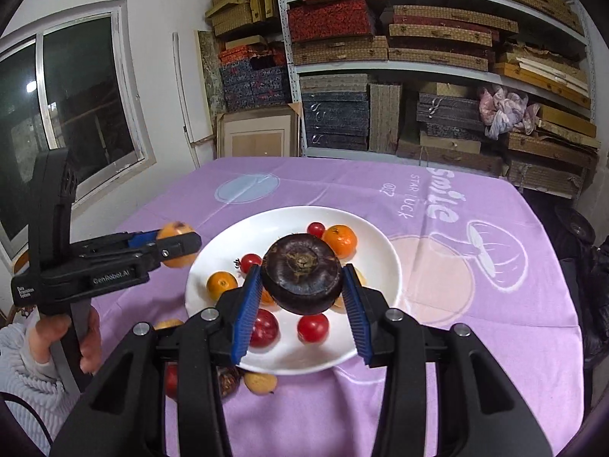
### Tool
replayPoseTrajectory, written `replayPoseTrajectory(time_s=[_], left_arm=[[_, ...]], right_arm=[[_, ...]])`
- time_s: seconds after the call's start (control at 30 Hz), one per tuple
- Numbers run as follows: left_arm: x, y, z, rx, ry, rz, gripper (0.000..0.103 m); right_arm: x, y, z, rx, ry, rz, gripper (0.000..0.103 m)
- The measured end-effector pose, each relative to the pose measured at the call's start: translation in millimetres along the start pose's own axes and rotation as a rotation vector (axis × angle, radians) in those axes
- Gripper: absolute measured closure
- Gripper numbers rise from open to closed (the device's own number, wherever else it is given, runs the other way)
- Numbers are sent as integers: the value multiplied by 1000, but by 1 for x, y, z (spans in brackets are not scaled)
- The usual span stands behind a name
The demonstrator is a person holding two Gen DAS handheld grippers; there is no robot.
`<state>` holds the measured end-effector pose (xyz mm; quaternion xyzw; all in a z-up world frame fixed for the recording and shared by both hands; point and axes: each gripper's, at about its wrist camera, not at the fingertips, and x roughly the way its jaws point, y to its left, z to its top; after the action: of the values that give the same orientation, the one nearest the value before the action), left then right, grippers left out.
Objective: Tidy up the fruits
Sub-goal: 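Carry both fruits onto the white plate and open both tools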
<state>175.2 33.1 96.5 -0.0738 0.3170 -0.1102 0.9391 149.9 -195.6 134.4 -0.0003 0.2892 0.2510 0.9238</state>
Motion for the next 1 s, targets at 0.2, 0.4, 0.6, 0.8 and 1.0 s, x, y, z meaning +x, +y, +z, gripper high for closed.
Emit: replayPoseTrajectory(time_s=[0.2, 0.4, 0.6, 0.8, 1.0], left_arm=[[28, 23, 10, -14, 31, 1, 60], [47, 32, 2, -33, 59, -36, 60], [32, 71, 4, -120, 9, -55, 60], [-1, 142, 4, -306, -68, -98, 44], [16, 141, -5, -297, 22, -66, 43]], right_arm=[[59, 18, -15, -74, 97, 6, 61], [82, 5, -20, -55, 130, 4, 61], [86, 5, -30, -62, 155, 11, 61], [85, 7, -31, -61, 160, 30, 61], [85, 6, -31, -61, 163, 28, 61]])
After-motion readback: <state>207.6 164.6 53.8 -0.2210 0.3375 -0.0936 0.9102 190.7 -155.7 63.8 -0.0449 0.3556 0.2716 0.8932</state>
